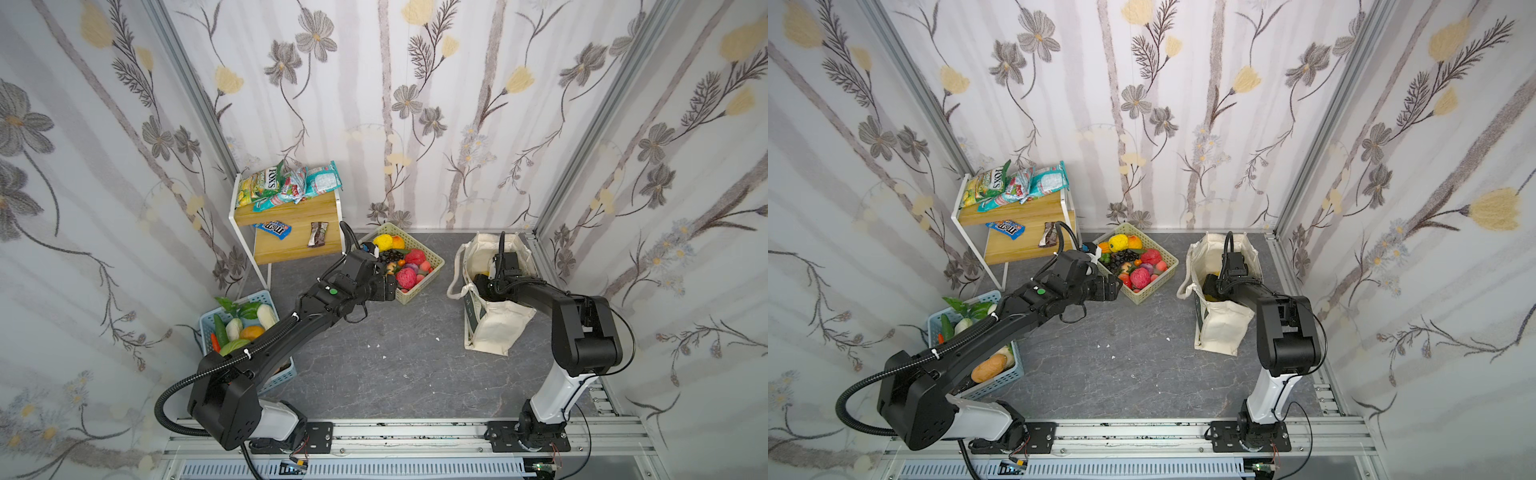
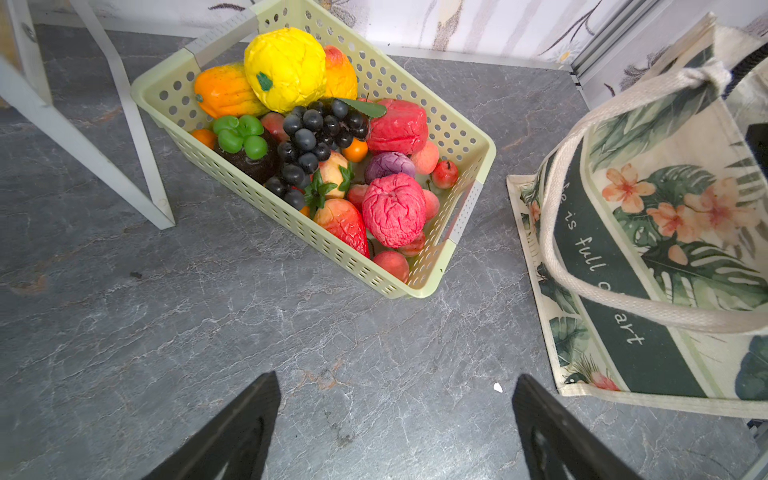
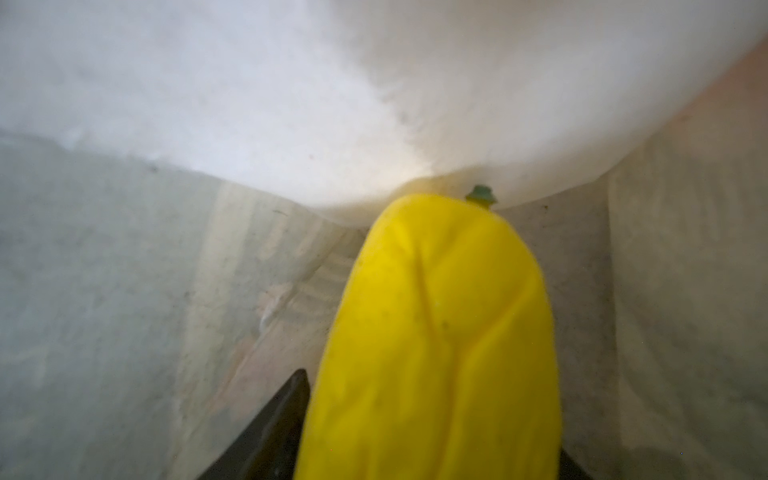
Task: Place the food into the grocery bag and tie it
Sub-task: 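Lower the lemon to the tote bag bottom and open the right gripper, then lift the right gripper out of the bag while the left moves over the blue basket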
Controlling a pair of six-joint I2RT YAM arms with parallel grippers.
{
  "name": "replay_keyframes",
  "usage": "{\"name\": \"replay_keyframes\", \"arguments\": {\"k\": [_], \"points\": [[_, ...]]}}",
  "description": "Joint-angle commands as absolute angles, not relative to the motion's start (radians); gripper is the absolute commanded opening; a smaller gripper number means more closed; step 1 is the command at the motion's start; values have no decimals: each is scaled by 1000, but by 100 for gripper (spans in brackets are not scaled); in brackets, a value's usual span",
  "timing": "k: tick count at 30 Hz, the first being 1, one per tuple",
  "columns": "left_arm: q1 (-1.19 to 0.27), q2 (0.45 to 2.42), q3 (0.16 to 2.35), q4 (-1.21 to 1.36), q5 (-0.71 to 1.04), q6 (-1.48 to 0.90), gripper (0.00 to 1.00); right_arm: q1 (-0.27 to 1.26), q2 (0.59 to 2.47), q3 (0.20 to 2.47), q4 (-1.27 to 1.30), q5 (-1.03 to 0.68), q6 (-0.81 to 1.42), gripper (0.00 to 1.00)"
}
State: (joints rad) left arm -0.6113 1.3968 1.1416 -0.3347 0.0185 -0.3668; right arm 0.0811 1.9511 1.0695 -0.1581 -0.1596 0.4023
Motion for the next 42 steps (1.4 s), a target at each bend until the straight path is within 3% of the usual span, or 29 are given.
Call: {"name": "replay_keyframes", "arguments": {"k": [1,11,30,42], "points": [[-609,1380,1143,-354,-6,-371,90,83,1922,1067,-143,-180,396,67],[-565,1349,1200,-512,-106,-425,90,81,1771,1059,-165,-167,389,74],[-507,1367,1227,-632,-192,-476,90,86,1537,1116,-237,-193,386,75],[-442,1341,1242,-735,-201,-459,90,167,1454,1213,-291,-179,341,76]]}}
